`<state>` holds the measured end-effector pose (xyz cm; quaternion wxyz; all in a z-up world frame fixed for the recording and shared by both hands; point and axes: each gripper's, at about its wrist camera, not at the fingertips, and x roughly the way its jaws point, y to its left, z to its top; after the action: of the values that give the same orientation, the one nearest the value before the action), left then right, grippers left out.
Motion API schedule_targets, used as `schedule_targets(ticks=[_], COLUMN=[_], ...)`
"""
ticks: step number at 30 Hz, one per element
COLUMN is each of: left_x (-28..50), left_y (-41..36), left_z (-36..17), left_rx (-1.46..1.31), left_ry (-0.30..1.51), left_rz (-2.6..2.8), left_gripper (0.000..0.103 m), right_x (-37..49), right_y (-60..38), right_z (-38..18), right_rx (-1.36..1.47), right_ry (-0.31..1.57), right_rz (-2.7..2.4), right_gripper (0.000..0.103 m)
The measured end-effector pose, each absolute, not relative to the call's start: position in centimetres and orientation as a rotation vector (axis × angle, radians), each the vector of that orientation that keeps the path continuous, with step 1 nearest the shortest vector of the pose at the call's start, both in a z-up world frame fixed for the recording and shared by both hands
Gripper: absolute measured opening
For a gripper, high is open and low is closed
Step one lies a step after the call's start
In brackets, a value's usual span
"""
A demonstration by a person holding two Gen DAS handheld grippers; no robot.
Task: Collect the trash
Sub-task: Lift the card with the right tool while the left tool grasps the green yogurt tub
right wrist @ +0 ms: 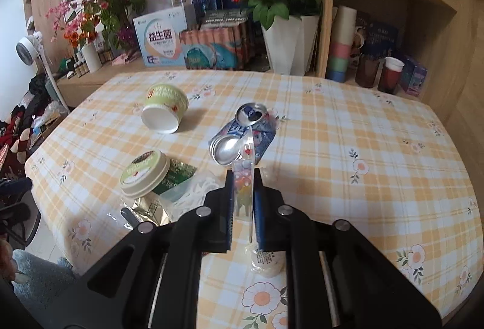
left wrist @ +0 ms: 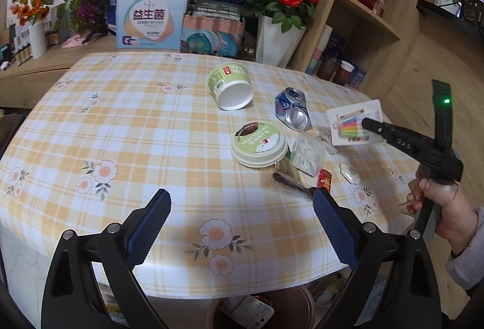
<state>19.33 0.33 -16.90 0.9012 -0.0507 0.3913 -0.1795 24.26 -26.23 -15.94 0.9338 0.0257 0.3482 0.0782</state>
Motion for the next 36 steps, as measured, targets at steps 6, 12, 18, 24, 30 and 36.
schedule_targets(ticks=[6, 12, 18, 24, 30, 36], left_x=[24.7, 31.2, 34.1, 35.1, 35.1, 33.9], left_y=[-2.4, -5.2, -6.3, -7.4, -7.9, -6.2], left_z=[-19.3, -21.6, -23.2, -24.5, -24.7, -22.2], left_rx=[-0.169, -0.209, -0.256, -0.259, -0.198, -0.164], left_ry=[0.907, 1.003, 1.049, 1.073, 1.084, 1.007], left_rz=[-0.441, -0.418, -0.379, -0.35, -0.342, -0.326], left_gripper=[0.093, 0.093, 0.093, 0.093, 0.082, 0.082], right_x=[23.2, 22.7, 22.1, 21.7, 21.1, 20.4], right_y=[-27.3, -28.5, -29.5, -30.2, -30.3, -30.1], right_z=[-15.5, -16.5, -17.1, -17.3, -17.5, -17.1], right_rx=[0.044, 0.048, 0.058, 0.079, 0.085, 0.109], right_ry=[0.694, 0.714, 0.731, 0.735, 0.74, 0.728], right_rz=[0.142, 0.12, 0.108, 0.101, 0.102, 0.106], right_gripper=[0.015, 0.015, 0.015, 0.015, 0.015, 0.015])
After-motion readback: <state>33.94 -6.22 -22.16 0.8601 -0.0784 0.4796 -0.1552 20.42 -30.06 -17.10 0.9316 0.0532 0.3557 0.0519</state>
